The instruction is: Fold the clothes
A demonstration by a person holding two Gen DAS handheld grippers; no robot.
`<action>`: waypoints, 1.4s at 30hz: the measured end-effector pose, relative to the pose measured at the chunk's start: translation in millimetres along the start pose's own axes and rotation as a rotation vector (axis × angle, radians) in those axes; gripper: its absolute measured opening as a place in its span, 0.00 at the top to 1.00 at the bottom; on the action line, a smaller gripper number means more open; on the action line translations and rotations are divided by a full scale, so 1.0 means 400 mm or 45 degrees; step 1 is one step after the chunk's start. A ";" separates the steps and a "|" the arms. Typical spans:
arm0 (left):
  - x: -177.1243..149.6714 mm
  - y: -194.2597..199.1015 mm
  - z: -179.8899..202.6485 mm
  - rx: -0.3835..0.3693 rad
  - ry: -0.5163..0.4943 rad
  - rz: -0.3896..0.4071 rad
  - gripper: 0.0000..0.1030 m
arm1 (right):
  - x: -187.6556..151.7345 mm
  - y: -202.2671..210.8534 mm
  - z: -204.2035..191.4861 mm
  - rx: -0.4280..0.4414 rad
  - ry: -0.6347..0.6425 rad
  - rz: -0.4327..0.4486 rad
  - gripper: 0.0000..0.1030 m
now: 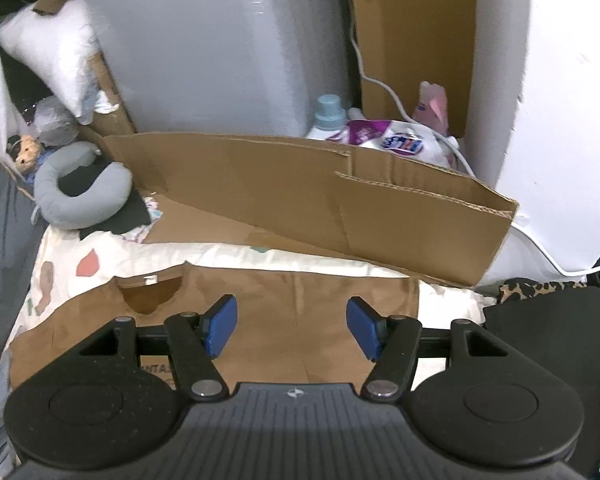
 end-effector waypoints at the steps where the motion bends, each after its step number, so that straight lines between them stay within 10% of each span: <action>1: -0.011 0.008 -0.009 0.002 0.001 0.001 0.60 | 0.003 0.004 -0.011 0.005 0.006 -0.002 0.35; 19: -0.279 -0.012 -0.181 0.099 0.199 0.032 0.54 | -0.076 -0.062 -0.173 0.105 0.135 -0.020 0.35; 42: -0.719 -0.371 -0.210 0.150 0.602 0.104 0.56 | -0.349 -0.249 -0.344 0.293 0.408 -0.136 0.35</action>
Point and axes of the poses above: each gripper's, at about its wrist camera, not at the fingertips, and y roughly against the way its jaws point, z to its right, x to its top, the point moved 7 cm from there along -y, roughly the way its jaws point, and after that the axes turned 5 degrees about z, right-handed, at the moved point
